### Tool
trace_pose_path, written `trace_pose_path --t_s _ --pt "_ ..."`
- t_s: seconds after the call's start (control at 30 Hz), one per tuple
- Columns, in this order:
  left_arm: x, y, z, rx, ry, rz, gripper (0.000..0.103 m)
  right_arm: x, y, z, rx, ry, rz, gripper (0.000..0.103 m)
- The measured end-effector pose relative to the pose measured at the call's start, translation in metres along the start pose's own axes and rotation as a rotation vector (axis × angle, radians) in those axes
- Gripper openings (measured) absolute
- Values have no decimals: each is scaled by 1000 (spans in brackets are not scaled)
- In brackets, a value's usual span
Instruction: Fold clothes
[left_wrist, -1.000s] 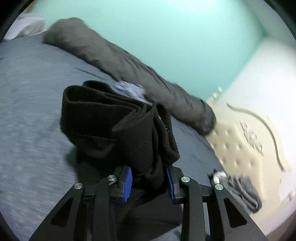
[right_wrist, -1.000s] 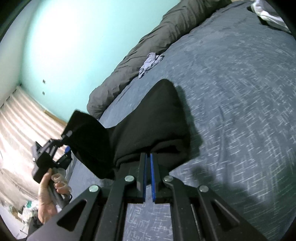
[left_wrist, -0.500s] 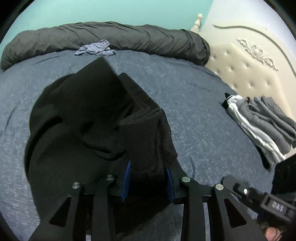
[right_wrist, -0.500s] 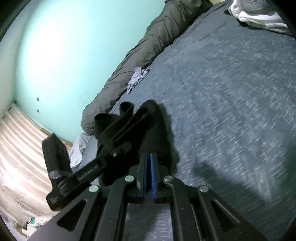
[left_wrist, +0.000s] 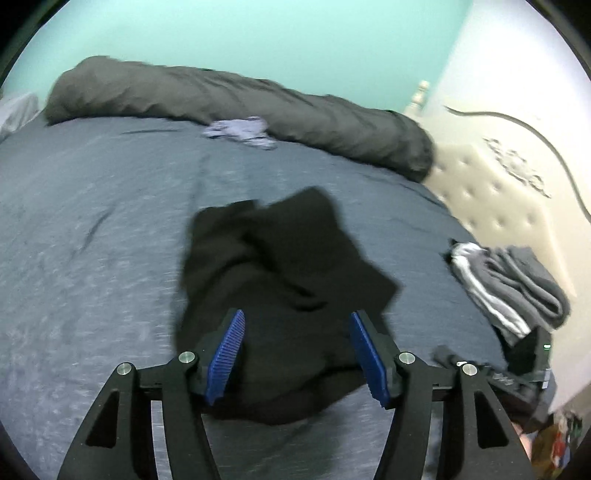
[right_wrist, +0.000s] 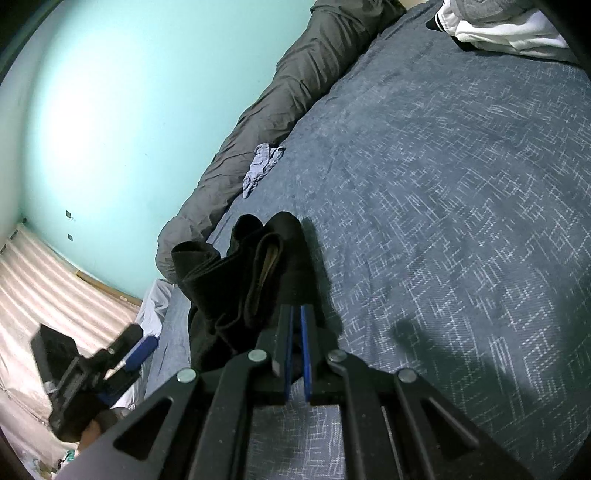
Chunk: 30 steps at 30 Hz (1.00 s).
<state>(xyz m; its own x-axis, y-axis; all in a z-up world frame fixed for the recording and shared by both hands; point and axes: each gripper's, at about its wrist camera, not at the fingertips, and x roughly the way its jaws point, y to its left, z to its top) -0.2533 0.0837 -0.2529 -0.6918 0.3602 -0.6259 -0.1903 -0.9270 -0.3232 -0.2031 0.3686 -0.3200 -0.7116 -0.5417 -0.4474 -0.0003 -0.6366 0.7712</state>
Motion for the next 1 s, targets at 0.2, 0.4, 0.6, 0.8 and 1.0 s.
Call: trace_pose_path --t_s 0.2,0.4,0.6,0.8,1.0 --pt "7 34 -25 -17 19 28 64 4 3 -2 -21 9 -5 15" --pt "13 49 -44 -27 27 -3 64 16 12 -8 -64 36 -14 16" --pt "4 54 -42 -72 9 -41 63 25 25 -15 -135 59 -40 26" --pt "2 55 -42 -59 8 -39 63 13 50 -19 -219 18 -24 38" --pt "-4 64 -40 -66 8 -44 63 17 80 -13 -267 4 -35 42"
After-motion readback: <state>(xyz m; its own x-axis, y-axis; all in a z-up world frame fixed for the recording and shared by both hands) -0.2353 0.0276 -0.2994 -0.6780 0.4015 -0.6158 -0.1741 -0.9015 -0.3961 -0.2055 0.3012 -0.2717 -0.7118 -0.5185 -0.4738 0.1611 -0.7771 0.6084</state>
